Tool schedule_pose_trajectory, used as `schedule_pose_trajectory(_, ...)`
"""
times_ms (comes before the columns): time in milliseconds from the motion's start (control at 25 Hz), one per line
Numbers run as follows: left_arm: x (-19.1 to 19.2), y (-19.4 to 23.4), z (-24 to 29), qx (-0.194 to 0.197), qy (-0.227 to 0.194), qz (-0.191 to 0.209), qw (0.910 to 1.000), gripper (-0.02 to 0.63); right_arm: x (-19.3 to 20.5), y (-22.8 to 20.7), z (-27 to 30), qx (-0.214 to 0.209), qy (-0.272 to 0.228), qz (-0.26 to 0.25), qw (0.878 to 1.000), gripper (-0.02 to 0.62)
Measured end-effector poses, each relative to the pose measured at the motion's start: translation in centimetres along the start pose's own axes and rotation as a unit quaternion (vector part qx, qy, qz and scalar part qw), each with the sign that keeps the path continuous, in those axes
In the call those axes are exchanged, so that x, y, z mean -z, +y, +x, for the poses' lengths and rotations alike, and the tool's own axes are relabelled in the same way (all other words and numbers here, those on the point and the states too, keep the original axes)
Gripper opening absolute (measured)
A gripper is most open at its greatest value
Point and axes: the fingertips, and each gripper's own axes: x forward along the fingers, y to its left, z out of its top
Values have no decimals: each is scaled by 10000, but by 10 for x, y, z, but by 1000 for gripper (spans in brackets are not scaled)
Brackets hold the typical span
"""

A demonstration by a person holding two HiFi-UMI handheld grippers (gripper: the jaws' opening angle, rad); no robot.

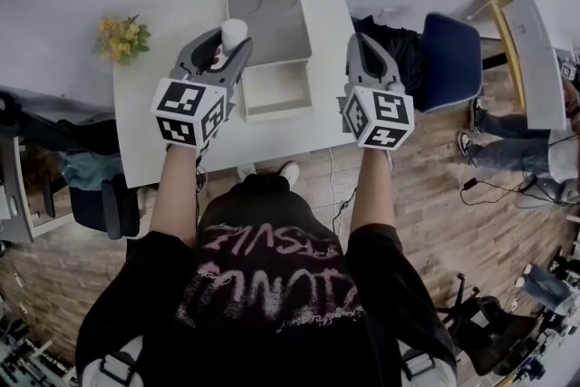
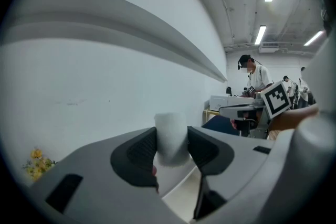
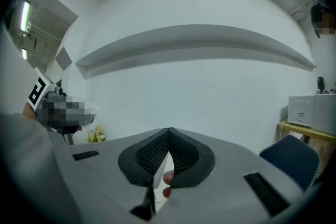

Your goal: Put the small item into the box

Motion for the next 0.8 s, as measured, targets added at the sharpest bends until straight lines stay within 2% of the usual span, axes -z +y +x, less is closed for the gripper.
schedule_pose_trajectory(200,18,-8,8,190,229,-29,9996,179,4,1,2,12,40,144,9999,10)
schedule_pose_trajectory(480,51,-18,18,426,701,-195,9964,179,6,3,3,85,82,86,9999,10)
schedule_pose_trajectory(800,104,-29,32,693,1402,-468,9866,179,24,-5,0,248,248,146,9993,10)
